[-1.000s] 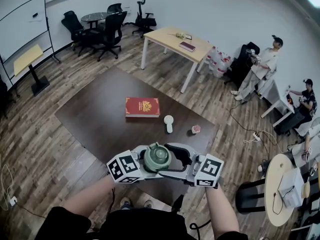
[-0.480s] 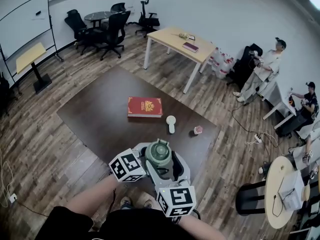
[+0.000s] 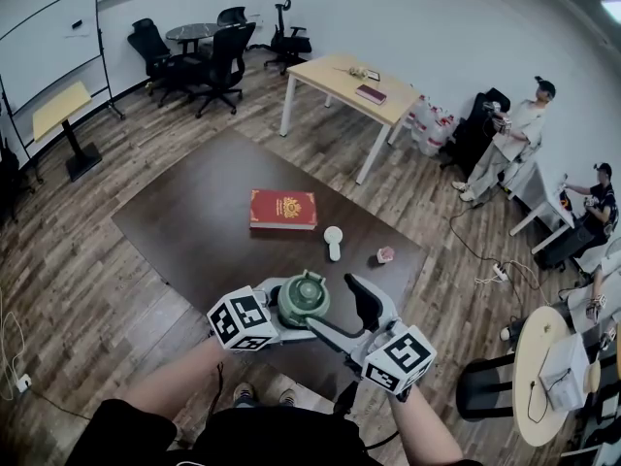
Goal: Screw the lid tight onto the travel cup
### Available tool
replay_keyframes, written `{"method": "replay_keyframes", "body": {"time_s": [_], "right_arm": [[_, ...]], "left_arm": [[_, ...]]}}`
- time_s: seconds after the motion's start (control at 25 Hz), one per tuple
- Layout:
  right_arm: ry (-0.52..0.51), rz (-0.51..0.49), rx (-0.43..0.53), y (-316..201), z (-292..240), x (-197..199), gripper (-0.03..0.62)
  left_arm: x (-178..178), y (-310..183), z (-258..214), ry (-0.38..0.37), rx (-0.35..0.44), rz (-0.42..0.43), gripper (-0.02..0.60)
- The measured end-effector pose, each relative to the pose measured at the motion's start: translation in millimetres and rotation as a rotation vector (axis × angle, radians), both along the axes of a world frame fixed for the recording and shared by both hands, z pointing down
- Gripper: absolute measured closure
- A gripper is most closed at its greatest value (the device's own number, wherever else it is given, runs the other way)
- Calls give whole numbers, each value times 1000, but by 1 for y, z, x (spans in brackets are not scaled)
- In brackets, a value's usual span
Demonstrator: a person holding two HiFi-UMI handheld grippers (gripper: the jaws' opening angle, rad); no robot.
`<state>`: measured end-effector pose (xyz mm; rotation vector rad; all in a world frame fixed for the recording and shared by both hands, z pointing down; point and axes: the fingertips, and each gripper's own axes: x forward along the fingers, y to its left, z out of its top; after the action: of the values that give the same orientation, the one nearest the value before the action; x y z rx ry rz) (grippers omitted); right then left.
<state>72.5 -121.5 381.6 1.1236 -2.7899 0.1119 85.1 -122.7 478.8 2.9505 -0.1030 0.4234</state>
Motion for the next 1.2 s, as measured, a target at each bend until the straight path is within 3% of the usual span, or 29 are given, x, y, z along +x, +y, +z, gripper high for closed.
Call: {"method": "replay_keyframes", "body": {"time_s": [0.12,0.24,0.48,0.6,0.72,0.84,0.92,1.0,1.08,1.2], "right_arm": [[44,-234,-17,2,9,-1,174],[60,-405,-40,8,11,-6,174],[102,-535,-84,15,12,-2,174],[58,-572,-112,18,12,-14,178],[-9,-425,-138,7,13,-21,186],[2,-74,-142,0,21,-26,189],[29,188,-159,0,27,-25,191],[65,383,-170,2,29,-22,191],[88,461,-156,3,28,-22,191],[66,413,-170,0,27,-19,189]], "left_arm": [[1,9,0,-12,7,40,167],[2,18,4,-25,0,85,167],[5,29,-5,-4,-9,133,167],[12,30,-8,-9,1,144,167],[7,19,-4,-6,-14,86,167],[-1,6,4,-35,15,10,167],[-1,3,9,-57,39,-11,167],[4,5,11,-57,41,-13,167],[8,7,10,-34,20,-15,167],[9,6,8,-26,10,-15,167]]}}
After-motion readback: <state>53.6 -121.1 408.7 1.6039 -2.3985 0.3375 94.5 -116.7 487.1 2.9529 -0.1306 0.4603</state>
